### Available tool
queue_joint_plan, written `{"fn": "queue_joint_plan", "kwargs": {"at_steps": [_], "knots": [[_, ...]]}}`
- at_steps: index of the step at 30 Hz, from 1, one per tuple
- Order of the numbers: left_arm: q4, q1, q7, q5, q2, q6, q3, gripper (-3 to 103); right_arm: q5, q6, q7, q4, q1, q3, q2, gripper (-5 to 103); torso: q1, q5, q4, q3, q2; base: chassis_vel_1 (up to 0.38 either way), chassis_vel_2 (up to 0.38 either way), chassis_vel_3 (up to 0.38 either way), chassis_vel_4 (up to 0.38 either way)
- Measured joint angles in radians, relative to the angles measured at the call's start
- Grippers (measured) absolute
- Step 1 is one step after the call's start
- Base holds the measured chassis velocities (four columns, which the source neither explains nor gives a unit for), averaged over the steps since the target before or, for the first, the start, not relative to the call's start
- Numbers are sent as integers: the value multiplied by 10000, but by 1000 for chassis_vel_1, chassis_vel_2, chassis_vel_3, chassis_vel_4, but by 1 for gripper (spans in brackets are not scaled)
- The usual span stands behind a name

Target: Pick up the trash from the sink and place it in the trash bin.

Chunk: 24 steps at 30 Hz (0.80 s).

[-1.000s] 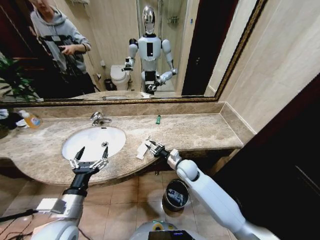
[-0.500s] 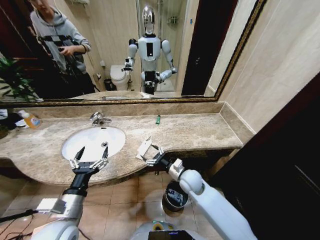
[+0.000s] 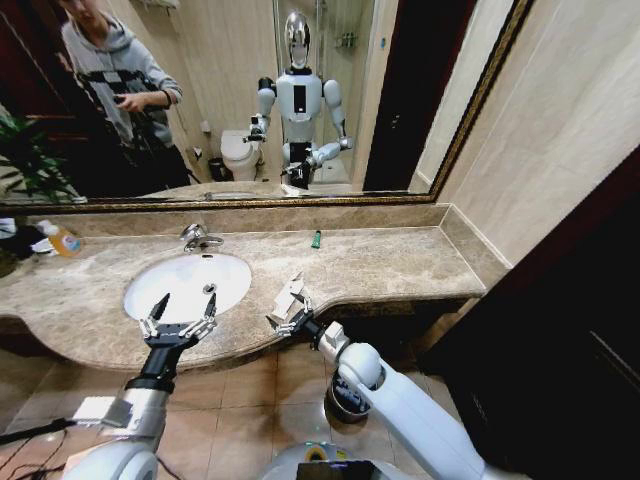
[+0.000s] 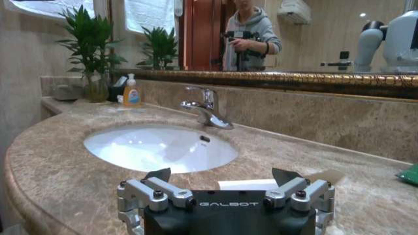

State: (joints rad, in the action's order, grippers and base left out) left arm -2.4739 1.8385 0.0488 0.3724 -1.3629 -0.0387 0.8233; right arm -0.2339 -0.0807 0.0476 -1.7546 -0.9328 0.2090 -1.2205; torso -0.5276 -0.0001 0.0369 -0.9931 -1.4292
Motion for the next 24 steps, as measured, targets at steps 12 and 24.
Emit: {"fn": "queue_joint_plan", "kwargs": {"at_steps": [12,24], "knots": [[1,0,0,0,0,0,0,100,591,670,-591,1367,731,364,-606,100,0,1,0,0,0,0,0,0,0],[0,0,0,0,0,0,0,100,605,556,-607,1844,992,149,-467,78,0,1,0,0,0,0,0,0,0]]}}
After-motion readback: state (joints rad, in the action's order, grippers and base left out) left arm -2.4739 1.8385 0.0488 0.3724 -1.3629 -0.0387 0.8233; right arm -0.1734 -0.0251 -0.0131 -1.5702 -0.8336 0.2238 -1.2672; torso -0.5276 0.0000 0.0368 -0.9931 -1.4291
